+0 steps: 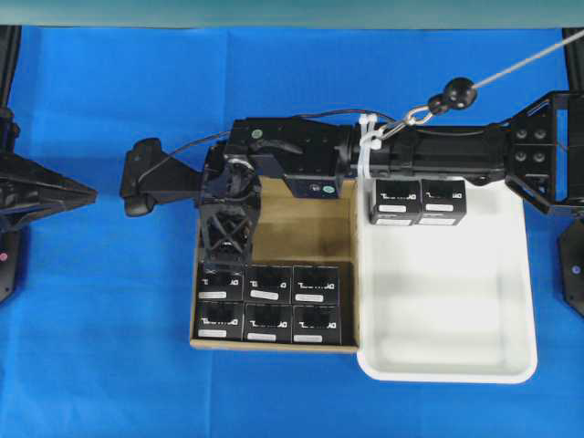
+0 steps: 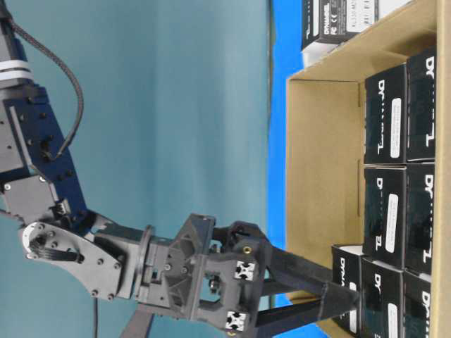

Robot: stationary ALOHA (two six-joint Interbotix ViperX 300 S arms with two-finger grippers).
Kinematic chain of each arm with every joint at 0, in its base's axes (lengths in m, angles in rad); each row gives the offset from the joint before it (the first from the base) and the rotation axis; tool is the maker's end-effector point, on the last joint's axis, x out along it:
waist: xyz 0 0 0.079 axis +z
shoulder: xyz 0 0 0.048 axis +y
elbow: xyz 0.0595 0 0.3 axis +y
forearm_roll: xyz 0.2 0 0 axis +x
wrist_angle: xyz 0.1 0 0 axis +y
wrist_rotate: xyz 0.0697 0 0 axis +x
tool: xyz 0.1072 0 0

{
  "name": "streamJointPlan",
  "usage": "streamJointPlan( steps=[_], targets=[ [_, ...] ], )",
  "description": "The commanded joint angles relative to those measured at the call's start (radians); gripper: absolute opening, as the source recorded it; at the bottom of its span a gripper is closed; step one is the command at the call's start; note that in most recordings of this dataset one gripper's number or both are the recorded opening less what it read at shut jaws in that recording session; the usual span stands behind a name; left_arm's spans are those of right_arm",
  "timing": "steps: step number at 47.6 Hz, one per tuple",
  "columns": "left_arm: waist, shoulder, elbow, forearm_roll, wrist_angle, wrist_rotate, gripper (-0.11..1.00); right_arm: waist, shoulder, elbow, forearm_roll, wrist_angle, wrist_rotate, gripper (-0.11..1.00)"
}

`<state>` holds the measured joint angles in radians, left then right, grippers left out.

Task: Pick the box from inside the cardboard box.
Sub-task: 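Lower the open right gripper onto the top-left DYNAMIXEL box, then close the right gripper around the DYNAMIXEL box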

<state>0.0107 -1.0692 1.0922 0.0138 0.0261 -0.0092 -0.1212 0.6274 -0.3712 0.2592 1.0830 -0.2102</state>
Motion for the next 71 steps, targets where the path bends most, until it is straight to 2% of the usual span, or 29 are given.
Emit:
streamJointPlan(
  steps=[1, 28, 42, 49, 58, 71],
  targets=[
    [-0.002, 0.006, -0.028, 0.003, -0.005, -0.002, -0.04, 0.005, 0.006, -0.002, 0.003, -0.006, -0.003, 0.99],
    [-0.002, 0.011, -0.028, 0.003, -0.005, -0.002, -0.04, -0.021, 0.015, 0.002, -0.021, -0.012, -0.003, 0.99],
    [-0.002, 0.012, -0.028, 0.003, -0.005, -0.002, -0.04, -0.043, 0.015, 0.000, -0.052, -0.012, -0.005, 0.99],
    [-0.002, 0.012, -0.028, 0.003, -0.005, -0.002, -0.04, -0.037, 0.015, 0.000, -0.052, -0.009, -0.008, 0.99],
    [-0.002, 0.012, -0.028, 0.003, -0.005, -0.002, -0.04, -0.008, 0.017, 0.000, -0.046, -0.011, -0.048, 0.99],
    [-0.008, 0.012, -0.028, 0.003, -0.008, -0.011, -0.04, 0.005, 0.029, 0.003, -0.048, -0.017, -0.048, 0.99]
  ],
)
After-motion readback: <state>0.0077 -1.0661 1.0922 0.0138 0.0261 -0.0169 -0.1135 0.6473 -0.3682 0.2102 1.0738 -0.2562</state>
